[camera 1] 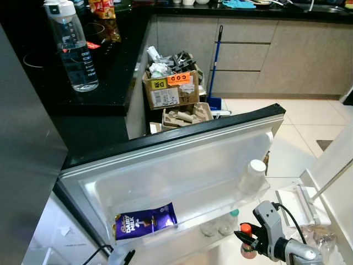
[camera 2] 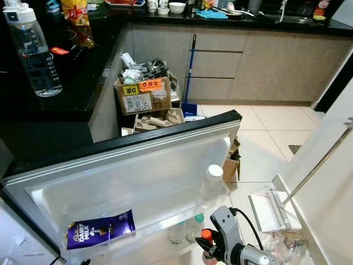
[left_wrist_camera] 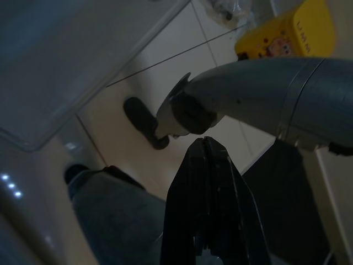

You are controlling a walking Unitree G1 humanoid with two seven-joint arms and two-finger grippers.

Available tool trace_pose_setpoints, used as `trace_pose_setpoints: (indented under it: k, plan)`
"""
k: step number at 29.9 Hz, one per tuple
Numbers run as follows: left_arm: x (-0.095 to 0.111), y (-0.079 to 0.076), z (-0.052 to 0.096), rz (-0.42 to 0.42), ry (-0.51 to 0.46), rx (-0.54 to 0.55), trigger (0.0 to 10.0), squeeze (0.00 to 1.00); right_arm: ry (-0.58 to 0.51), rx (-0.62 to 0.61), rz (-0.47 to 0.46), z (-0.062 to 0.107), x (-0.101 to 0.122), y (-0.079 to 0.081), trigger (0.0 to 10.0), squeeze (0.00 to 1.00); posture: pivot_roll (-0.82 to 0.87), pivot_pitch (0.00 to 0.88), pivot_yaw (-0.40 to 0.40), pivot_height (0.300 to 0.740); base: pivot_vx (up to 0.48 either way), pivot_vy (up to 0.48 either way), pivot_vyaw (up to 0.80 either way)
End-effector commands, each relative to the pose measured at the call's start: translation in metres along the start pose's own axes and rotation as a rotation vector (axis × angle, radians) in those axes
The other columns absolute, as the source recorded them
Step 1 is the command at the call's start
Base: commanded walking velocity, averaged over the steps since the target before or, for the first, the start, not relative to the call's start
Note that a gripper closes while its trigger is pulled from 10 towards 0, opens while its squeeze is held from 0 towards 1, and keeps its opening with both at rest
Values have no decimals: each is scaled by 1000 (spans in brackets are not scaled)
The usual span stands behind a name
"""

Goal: Restocking fridge

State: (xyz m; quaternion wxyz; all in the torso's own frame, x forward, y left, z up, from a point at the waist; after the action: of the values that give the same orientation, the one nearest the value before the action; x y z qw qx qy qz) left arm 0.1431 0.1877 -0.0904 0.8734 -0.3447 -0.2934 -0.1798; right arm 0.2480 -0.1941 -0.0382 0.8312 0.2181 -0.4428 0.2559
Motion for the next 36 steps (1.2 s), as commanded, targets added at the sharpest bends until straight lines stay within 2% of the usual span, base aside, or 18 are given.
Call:
trace_pose_setpoints:
  k: [1,2,3,4,5,6,8,10,22,25,29,33,36]
  plan:
    - [-7,1,3,-77,47,29,10000,0,-3,-7,13,2,2,-3,10000,0,-71,0,-28,740,0,0,0]
    - [-8,6,3,-76,53,95,10000,0,-1,-12,11,1,2,-3,10000,0,-69,0,-29,740,0,0,0]
    - [-8,6,3,-76,53,95,10000,0,-1,-12,11,1,2,-3,10000,0,-69,0,-29,740,0,0,0]
    - [-9,10,2,-71,63,159,10000,0,4,-17,7,1,1,-3,10000,0,-68,0,-29,740,0,0,0]
    - [-12,14,2,-42,82,210,10000,0,21,-28,4,0,-3,-2,10000,0,-69,0,-30,740,0,0,0]
    - [-12,14,2,-42,82,210,10000,0,21,-28,4,0,-3,-2,10000,0,-69,0,-30,740,0,0,0]
    - [-16,17,0,-22,117,276,10000,0,64,-41,13,-1,-11,2,10000,0,-69,0,-30,740,0,0,0]
    - [-18,16,-2,2,122,287,10000,0,89,-45,20,-2,-17,5,10000,0,-71,0,-30,740,0,0,0]
    - [-28,11,-11,-17,169,354,10000,0,121,-116,22,0,-26,3,10000,0,-76,0,-24,740,0,0,0]
    - [-30,10,-16,47,164,406,10000,0,151,-134,20,0,-33,5,10000,0,-76,0,-23,740,0,0,0]
    - [-30,12,-17,91,163,448,10000,0,191,-152,15,1,-42,9,10000,0,-76,0,-22,740,0,0,0]
    - [-33,17,-13,147,165,505,10000,0,262,-206,-25,7,-64,15,10000,0,-76,0,-22,740,0,0,0]
    - [-35,18,-11,163,168,521,10000,0,286,-218,-40,10,-71,17,10000,0,-73,0,-21,740,0,0,0]
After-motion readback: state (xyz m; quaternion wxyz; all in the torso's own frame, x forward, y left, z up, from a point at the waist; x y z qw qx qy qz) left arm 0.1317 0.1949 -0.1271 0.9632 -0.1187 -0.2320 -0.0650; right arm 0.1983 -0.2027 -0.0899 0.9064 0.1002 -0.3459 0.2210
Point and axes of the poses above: a point about 5 cm out from each wrist's last joint towards the gripper, its own z axis pointing back from the gripper into the wrist, its own x axis along the axis of the wrist's last joint, y = z × x, the point moved 3 cm from there along -z, pointing out of the wrist towards the gripper, and after that the axes turned 2 degrees about -z, right-handed, at the moved point
